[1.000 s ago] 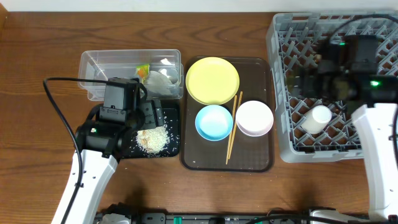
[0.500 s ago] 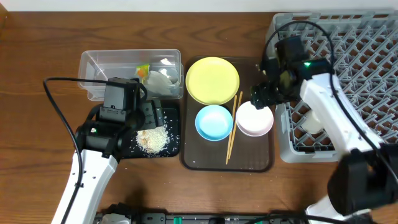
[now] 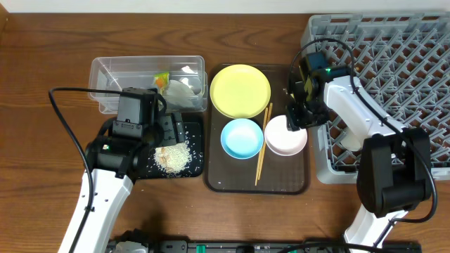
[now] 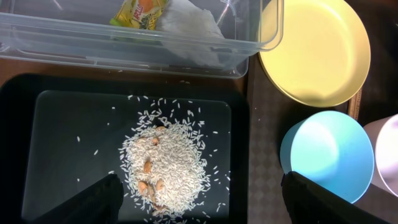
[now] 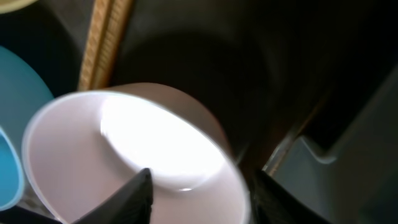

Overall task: Sort waste into correct bins and load items into the dishwasher rack
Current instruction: 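Reach the right gripper to the pink bowl and grasp its rim, then lift the pink bowl and set it upright in the rack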

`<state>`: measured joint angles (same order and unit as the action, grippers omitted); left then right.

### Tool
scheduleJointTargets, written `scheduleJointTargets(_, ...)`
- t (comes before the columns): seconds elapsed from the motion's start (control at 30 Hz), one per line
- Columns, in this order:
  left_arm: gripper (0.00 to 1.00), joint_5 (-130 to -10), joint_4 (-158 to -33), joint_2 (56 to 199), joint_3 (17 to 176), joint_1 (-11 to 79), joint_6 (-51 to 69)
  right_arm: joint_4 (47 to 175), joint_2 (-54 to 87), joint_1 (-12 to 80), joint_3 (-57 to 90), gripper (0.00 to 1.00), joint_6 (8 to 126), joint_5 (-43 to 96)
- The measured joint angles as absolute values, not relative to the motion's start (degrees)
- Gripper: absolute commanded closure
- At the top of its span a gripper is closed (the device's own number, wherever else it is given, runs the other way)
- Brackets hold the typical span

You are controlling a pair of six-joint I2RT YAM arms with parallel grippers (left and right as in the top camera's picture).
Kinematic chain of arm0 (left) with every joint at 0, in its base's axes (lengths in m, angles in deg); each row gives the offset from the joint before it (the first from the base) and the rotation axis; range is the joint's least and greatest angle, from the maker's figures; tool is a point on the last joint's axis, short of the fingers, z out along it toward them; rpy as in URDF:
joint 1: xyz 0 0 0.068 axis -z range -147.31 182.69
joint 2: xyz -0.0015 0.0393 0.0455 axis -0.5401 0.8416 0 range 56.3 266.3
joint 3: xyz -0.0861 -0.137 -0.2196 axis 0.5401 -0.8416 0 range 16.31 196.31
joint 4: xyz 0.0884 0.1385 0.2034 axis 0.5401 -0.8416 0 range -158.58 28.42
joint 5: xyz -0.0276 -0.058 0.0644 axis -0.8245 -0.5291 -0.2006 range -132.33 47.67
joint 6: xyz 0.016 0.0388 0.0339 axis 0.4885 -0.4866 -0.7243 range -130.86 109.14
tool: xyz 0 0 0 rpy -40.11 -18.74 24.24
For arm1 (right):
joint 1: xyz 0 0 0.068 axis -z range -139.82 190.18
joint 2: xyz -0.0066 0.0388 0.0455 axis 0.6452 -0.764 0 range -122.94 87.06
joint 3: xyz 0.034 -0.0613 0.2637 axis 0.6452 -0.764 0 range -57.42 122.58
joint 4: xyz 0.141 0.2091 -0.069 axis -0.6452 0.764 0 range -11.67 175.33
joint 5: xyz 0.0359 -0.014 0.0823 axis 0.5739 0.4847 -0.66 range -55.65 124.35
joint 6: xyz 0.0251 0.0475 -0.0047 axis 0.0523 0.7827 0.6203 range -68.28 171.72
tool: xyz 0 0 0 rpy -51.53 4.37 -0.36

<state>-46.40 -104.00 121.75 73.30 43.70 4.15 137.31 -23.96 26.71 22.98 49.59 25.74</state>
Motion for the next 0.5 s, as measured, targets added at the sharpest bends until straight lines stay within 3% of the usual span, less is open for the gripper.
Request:
scheduleJointTargets(0.2, 0.16, -46.4, -104.0, 121.8, 73.3, 43.7, 4.1, 139.4, -24.0, 26.7, 23.0, 0.69, 49.5, 27.7)
scheduleJointTargets(0.33, 0.16, -46.4, -104.0, 121.8, 73.3, 43.7, 4.1, 140.5, -24.0, 26.7, 23.0, 0.7, 49.6, 28.7)
scheduleJointTargets(0.5, 0.16, -46.4, -104.0, 121.8, 73.3, 43.7, 4.1, 140.7, -24.0, 26.7, 22.3, 0.82, 49.5, 29.0)
